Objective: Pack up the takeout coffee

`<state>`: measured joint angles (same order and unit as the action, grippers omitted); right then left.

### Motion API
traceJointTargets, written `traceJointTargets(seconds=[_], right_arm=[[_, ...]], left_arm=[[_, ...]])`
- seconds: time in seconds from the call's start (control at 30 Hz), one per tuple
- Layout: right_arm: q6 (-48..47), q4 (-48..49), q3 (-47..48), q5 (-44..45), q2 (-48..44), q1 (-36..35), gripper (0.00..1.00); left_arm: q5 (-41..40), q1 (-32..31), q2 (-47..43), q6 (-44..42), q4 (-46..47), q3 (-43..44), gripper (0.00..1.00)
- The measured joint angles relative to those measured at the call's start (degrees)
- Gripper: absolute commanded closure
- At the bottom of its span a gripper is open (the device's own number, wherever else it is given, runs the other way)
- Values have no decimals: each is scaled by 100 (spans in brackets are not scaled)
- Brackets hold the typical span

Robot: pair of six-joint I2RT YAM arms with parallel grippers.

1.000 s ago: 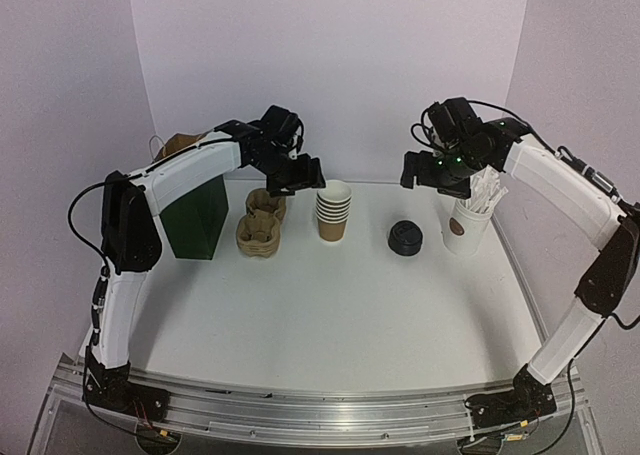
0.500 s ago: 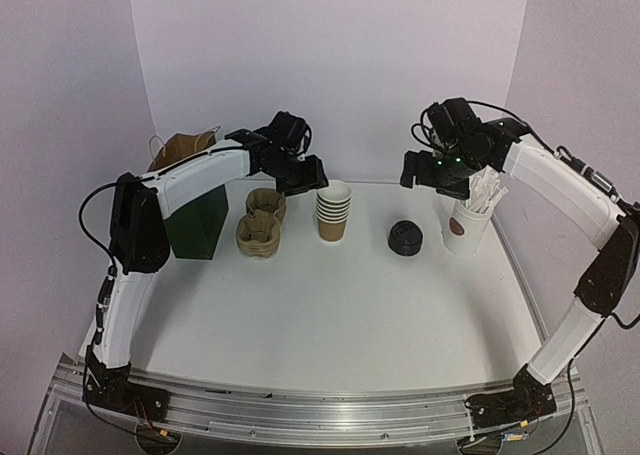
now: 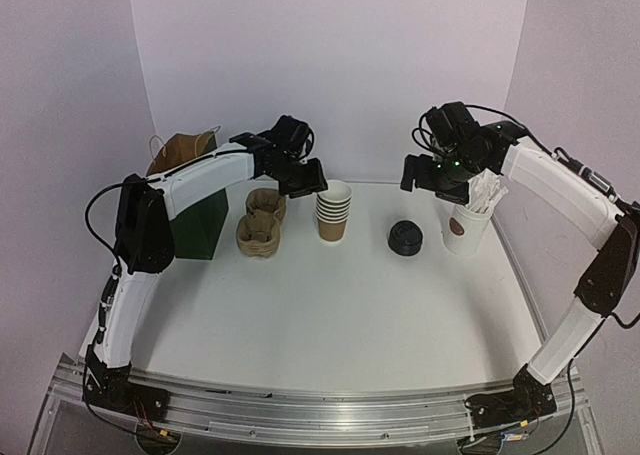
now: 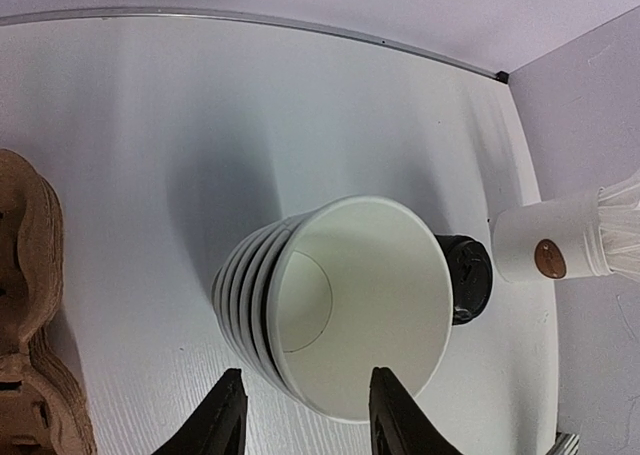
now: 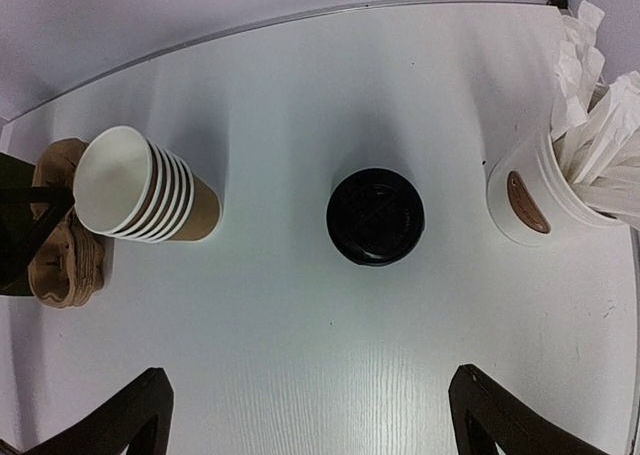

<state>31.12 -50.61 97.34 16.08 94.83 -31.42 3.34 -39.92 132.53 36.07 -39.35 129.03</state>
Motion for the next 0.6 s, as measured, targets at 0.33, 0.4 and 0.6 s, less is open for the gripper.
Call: traceJointTargets(seconds=[0.33,0.4,0.6], right_arm=[[49,0,-74,35,-4,0,5],[50,0,-75,44,-7,0,5],[65,2,-91,52,-9,0,5]], left_arm=[[43,0,89,5,59,34,66],[78,0,146,4,82,38,67],[135,0,288,24,85,59,72]])
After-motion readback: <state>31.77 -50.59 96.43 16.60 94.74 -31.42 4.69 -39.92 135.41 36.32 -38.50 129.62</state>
